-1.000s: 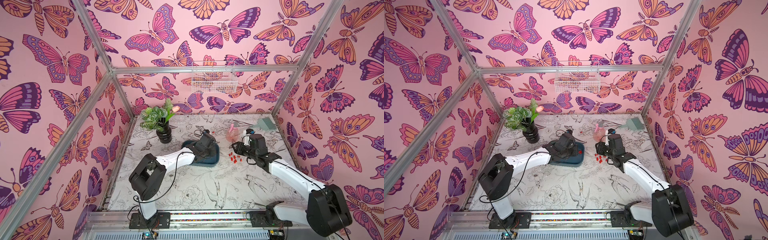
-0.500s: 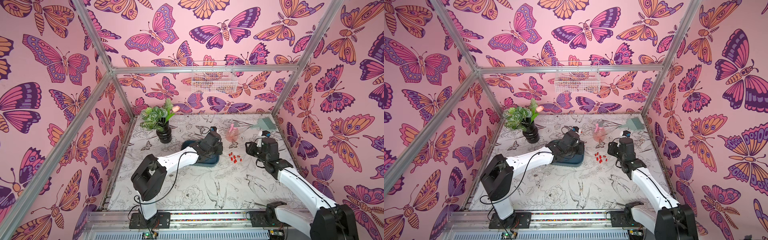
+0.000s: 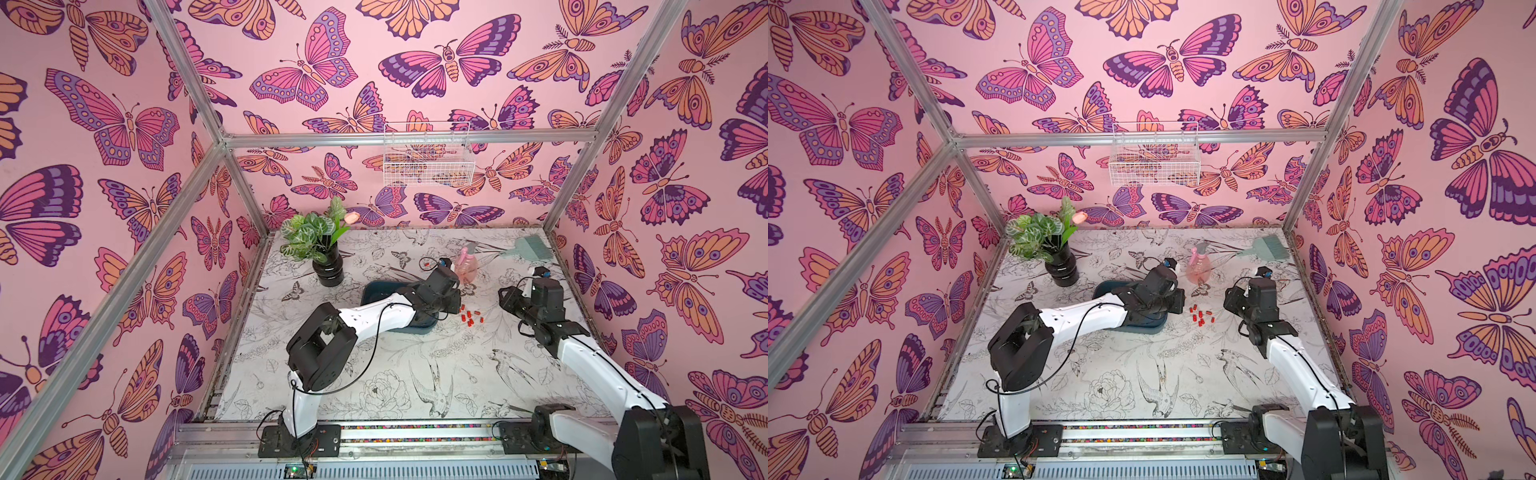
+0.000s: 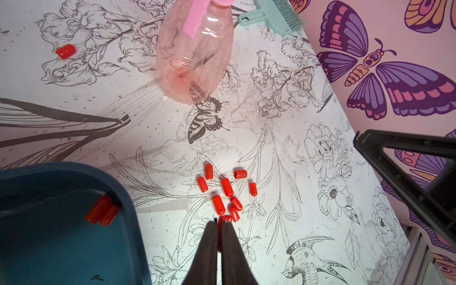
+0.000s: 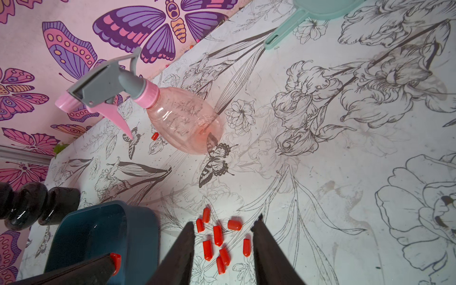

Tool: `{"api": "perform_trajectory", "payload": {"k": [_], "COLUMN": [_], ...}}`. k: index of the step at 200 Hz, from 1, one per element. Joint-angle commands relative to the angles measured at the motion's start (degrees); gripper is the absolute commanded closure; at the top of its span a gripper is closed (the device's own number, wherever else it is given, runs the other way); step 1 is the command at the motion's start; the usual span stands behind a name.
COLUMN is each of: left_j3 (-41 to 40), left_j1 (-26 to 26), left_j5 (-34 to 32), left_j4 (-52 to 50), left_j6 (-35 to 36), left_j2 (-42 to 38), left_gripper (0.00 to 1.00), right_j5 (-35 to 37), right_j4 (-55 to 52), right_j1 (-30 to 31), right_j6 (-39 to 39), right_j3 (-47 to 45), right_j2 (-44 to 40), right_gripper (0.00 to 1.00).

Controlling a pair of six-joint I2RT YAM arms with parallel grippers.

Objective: Take the screw protection sleeves out of the storage box
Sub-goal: Place the screw protection sleeve at the center of the board.

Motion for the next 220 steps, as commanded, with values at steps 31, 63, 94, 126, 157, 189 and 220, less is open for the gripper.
{"api": "perform_trajectory", "payload": {"k": [31,63,94,126,157,189,220], "left_j3": [4.7,8.4,11.9,13.9,15.2,16.6,17.5], "left_j1": [-0.5,-0.9,-1.7,-2.2,-2.2,-2.2,-2.2], "left_j5": [2.0,3.0,2.8,2.2,1.5,1.7,1.6], "left_j4": [-2.6,-4.5,-7.0,-8.6,-10.2,-12.0,-12.9], "left_j6": [0.9,1.1,1.7,2.0,2.1,1.7,1.6], "left_j2": [5.1,8.6,11.7,13.2,14.5,16.1,17.1], "left_gripper": [0.89,0.89,0.89,0.88,0.88,0.88,0.88], "right_j5": [-1.7,-2.1,-2.4,-2.7,-2.9,-3.2,-3.6], "right_j4": [1.5,1.6,1.8,1.9,2.1,2.3,2.3], "right_j1": [-0.9,-1.1,-1.2,-1.3,-1.4,-1.5,-1.8], "right_j6": [1.0,1.0,1.1,1.2,1.2,1.3,1.4], "right_j3": [-0.2,-0.2,-0.2,-0.3,-0.3,-0.3,-0.2], "right_j2": [0.5,0.9,1.0,1.0,1.0,1.4,1.8], "right_gripper": [0.57,0.58,0.58,0.58,0.58,0.58,0.58]}}
